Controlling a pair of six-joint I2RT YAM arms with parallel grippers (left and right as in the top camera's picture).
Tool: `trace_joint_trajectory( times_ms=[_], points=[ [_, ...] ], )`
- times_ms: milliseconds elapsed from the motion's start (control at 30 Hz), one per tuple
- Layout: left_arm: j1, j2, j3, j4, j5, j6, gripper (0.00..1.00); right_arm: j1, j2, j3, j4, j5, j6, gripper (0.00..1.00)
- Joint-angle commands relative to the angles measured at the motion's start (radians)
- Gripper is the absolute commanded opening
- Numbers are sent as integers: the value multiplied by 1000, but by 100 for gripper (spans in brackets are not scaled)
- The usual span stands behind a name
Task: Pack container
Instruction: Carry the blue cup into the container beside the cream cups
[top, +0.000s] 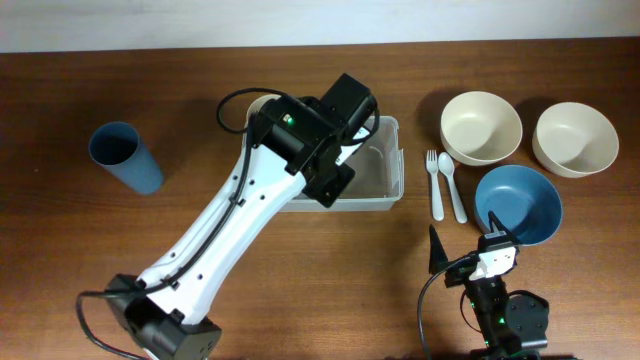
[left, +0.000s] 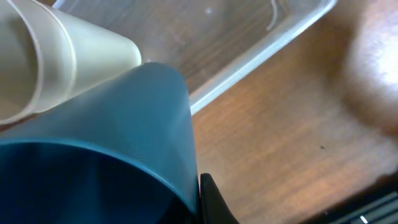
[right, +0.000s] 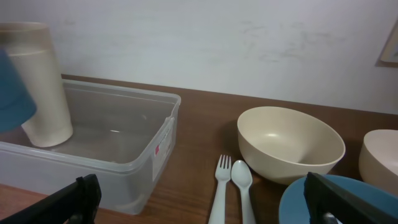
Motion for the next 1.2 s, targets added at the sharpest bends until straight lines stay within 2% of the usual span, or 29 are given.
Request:
trace_joint_trajectory(
  times_ms=[0, 267, 733, 1167],
  points=[
    [7, 8, -18, 21, -27, -14, 2, -6, -8, -5, -6, -3, 1, 99],
    [8, 8, -18, 37, -7, -22, 2, -6, -8, -5, -6, -3, 1, 99],
    [23, 9, -30, 29, -7, -123, 2, -6, -8, -5, -6, -3, 1, 99],
    [69, 9, -176, 144, 5, -160, 2, -6, -8, -5, -6, -3, 1, 99]
  ],
)
